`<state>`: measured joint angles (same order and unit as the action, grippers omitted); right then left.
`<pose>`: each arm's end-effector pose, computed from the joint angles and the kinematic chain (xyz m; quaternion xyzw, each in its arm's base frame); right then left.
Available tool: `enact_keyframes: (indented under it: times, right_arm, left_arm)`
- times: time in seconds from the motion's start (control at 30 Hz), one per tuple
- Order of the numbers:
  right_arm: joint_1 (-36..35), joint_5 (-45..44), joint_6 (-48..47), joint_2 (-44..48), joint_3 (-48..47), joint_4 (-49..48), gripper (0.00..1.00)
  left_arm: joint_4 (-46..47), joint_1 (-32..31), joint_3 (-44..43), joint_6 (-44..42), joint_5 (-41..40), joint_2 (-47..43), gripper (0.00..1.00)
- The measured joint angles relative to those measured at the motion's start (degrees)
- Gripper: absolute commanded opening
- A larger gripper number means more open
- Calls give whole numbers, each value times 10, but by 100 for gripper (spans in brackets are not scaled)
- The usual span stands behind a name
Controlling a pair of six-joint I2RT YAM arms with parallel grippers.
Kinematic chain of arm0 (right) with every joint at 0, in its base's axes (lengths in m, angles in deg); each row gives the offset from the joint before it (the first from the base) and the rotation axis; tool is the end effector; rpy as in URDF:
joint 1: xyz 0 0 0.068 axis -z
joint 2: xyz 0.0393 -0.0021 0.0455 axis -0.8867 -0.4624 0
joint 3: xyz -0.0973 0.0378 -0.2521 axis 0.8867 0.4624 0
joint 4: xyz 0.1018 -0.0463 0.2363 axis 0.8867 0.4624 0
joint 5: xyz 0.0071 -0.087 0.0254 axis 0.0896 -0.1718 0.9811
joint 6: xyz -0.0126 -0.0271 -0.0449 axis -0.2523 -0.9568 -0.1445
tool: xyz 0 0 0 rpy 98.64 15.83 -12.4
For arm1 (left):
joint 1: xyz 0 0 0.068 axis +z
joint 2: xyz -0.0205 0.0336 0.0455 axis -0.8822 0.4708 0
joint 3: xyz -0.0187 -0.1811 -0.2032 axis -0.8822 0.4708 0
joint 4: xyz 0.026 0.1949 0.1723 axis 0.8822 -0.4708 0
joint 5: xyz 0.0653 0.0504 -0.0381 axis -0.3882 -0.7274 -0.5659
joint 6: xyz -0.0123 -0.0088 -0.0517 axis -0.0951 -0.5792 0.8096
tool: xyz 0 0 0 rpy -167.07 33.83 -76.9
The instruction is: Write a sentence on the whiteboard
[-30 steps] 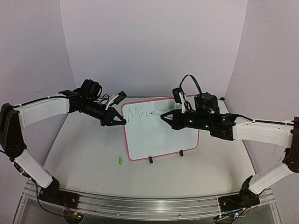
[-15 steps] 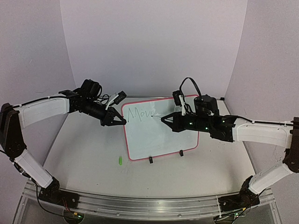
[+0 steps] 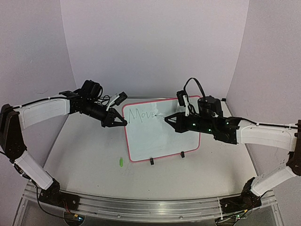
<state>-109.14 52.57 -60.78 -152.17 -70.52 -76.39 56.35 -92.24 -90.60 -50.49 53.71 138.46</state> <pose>0.2166 0.2395 0.2894 -0.2341 0.7643 0.3934 0.4542 0.2735 -0.1879 0.2832 0.4678 0.7413 -0.3779 0.2980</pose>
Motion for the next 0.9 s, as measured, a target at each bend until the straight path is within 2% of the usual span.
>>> enact_keyframes:
  times: [0.37,0.63,0.9]
  right_arm:
    - [0,6,-1,6,3,1,0]
    - [1,27,-1,62,13,9,0]
    - [33,68,0,85,32,10,0]
  left_arm:
    - [0,0,0,-1,0,0,0]
    - [0,0,0,-1,0,0,0]
    - [0,0,0,-1,0,0,0]
